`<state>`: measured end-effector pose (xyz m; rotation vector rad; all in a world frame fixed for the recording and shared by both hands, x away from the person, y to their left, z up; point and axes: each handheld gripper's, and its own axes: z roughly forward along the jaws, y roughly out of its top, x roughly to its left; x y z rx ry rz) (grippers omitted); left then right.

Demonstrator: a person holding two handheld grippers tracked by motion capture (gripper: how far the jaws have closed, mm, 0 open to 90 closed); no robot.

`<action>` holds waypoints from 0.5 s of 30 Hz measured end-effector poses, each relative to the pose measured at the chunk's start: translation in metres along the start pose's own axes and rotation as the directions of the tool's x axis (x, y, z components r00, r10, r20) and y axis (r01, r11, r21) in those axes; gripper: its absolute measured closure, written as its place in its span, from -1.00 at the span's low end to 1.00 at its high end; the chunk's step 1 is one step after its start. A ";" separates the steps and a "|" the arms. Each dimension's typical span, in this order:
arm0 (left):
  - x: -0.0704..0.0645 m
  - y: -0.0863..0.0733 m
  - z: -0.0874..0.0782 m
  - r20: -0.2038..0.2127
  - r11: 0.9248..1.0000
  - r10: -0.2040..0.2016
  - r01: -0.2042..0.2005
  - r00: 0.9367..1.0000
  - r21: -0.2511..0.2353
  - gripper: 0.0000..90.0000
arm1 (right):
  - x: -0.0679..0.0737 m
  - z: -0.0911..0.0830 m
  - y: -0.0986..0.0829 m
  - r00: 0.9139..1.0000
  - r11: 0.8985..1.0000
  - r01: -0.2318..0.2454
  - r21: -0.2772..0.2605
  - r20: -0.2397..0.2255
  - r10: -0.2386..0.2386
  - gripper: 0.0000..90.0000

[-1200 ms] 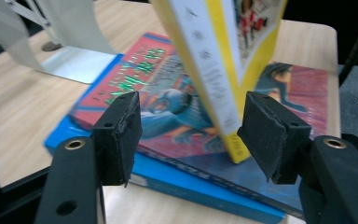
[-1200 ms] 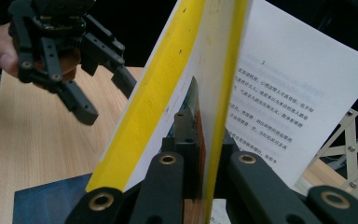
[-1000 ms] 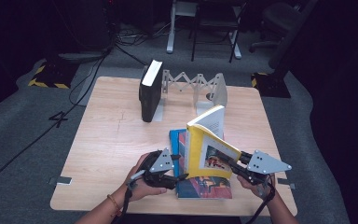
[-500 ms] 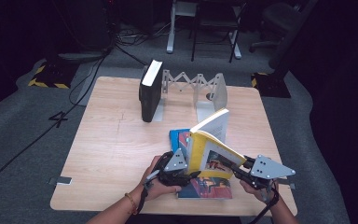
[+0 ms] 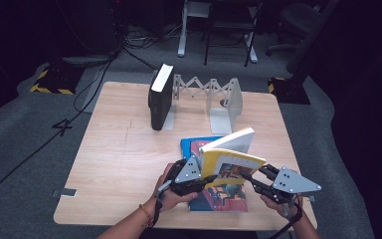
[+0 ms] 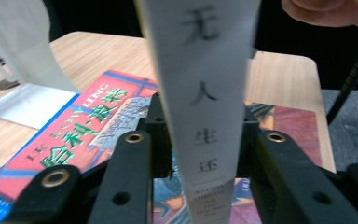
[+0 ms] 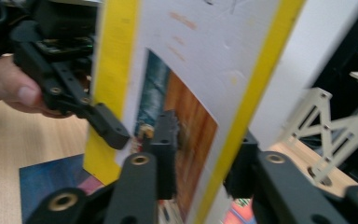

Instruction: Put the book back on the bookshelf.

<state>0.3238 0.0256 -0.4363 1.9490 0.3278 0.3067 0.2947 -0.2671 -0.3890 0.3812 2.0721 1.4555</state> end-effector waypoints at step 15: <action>-0.005 0.000 0.000 0.026 1.000 0.009 -0.009 1.000 -0.004 0.66 | -0.016 0.004 -0.026 0.993 0.993 -0.082 0.086 0.096 0.074 -0.17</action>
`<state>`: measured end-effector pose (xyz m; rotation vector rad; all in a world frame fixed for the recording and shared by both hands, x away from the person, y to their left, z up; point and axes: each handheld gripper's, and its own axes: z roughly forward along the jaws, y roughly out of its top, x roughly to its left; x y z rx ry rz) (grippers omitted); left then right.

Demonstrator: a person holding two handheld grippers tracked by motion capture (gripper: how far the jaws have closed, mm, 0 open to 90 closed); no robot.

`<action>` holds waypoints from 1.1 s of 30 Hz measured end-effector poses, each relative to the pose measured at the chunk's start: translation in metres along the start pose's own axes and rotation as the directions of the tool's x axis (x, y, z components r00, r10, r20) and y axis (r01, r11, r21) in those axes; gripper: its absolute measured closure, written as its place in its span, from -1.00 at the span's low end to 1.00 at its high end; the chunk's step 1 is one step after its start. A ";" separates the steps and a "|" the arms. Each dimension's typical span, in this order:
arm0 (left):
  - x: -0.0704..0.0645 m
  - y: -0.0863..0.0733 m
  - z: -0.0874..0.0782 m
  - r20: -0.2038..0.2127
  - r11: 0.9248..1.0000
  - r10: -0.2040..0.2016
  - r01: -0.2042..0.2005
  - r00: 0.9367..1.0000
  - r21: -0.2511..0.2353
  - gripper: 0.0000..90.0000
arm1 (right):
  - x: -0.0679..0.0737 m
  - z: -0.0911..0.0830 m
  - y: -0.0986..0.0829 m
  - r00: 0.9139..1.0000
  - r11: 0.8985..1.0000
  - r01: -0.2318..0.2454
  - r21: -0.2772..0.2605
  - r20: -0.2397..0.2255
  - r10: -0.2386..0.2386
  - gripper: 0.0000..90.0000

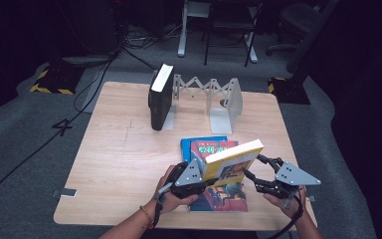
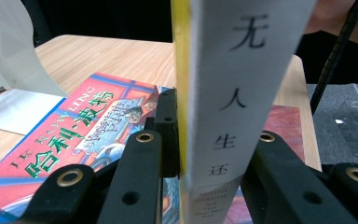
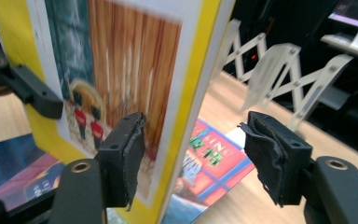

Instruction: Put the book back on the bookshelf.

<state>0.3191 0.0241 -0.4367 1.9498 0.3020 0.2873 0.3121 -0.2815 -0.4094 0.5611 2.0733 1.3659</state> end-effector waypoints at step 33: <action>-0.002 0.018 0.002 -0.041 0.998 0.016 -0.019 0.999 -0.065 0.55 | 0.017 0.021 -0.003 0.998 0.999 -0.007 0.044 -0.063 0.009 -0.15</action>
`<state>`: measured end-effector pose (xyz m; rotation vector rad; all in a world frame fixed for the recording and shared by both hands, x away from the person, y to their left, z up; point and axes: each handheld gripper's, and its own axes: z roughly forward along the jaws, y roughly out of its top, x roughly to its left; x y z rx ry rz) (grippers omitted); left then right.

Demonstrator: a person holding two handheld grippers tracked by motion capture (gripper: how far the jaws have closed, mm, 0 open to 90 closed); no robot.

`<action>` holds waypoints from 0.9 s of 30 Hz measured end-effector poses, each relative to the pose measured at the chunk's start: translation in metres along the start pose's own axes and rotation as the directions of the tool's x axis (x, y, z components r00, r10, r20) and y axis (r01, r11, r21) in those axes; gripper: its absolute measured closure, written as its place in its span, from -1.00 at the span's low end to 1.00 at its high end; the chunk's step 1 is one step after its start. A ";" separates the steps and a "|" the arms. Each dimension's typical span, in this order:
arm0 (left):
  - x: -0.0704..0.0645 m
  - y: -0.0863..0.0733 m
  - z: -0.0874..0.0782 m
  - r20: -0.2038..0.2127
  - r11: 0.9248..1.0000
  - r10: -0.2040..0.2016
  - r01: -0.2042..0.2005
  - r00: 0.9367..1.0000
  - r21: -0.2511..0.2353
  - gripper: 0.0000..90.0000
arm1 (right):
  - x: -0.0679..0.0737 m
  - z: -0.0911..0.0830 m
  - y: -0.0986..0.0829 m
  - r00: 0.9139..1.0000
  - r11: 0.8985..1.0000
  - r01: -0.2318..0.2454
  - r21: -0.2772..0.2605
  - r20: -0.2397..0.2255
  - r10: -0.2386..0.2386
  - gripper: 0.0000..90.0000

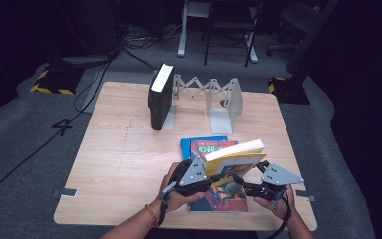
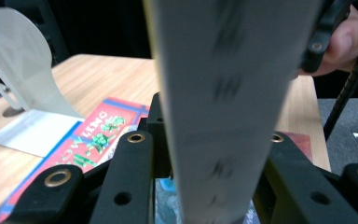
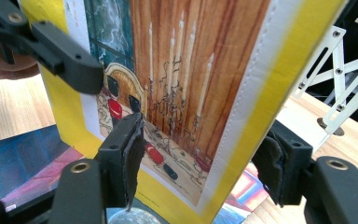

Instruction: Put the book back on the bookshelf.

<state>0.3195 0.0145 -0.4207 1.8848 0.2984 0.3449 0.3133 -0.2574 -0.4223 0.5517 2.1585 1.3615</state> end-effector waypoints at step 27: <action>0.004 0.009 -0.011 -0.022 1.000 -0.005 0.005 1.000 0.002 0.66 | -0.027 -0.025 -0.033 0.995 0.976 -0.103 0.191 0.031 0.099 -0.49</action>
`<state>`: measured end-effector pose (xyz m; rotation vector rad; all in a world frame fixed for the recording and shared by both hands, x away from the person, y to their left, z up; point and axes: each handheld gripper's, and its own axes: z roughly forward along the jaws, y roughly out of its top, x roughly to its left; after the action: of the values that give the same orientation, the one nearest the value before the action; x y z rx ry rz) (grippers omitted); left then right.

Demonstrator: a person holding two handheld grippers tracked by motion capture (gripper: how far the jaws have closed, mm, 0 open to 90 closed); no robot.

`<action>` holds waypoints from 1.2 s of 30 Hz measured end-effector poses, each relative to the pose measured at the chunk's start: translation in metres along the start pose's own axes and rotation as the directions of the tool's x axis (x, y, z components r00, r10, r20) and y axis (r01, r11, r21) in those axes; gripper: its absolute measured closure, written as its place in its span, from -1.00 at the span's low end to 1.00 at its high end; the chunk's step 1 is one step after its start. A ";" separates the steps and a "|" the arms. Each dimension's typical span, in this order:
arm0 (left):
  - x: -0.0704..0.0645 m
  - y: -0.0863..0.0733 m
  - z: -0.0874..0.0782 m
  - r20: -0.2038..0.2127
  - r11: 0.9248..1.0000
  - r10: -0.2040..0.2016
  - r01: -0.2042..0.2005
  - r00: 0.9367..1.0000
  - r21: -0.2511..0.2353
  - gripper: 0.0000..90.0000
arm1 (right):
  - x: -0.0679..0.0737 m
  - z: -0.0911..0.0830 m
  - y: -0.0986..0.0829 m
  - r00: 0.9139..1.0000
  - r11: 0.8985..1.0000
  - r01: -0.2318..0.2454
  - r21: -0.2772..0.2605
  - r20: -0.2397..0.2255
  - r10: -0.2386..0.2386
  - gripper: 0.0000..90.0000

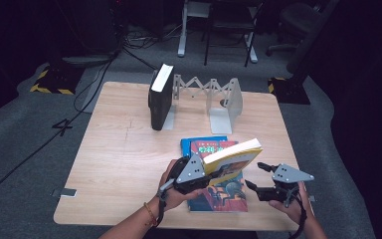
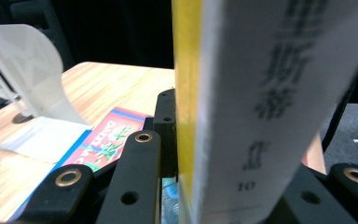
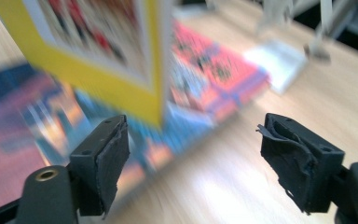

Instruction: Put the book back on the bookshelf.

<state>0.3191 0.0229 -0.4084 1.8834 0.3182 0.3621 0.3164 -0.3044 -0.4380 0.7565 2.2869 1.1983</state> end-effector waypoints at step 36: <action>0.088 -0.022 -0.075 -0.390 0.988 -0.157 0.144 0.907 -0.063 0.67 | -0.042 0.016 -0.060 0.975 0.971 -0.183 0.155 0.155 0.159 -0.52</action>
<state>0.3691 0.1292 -0.3967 1.7315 0.7215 0.6395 0.3418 -0.3501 -0.4914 1.0858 2.2611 0.9949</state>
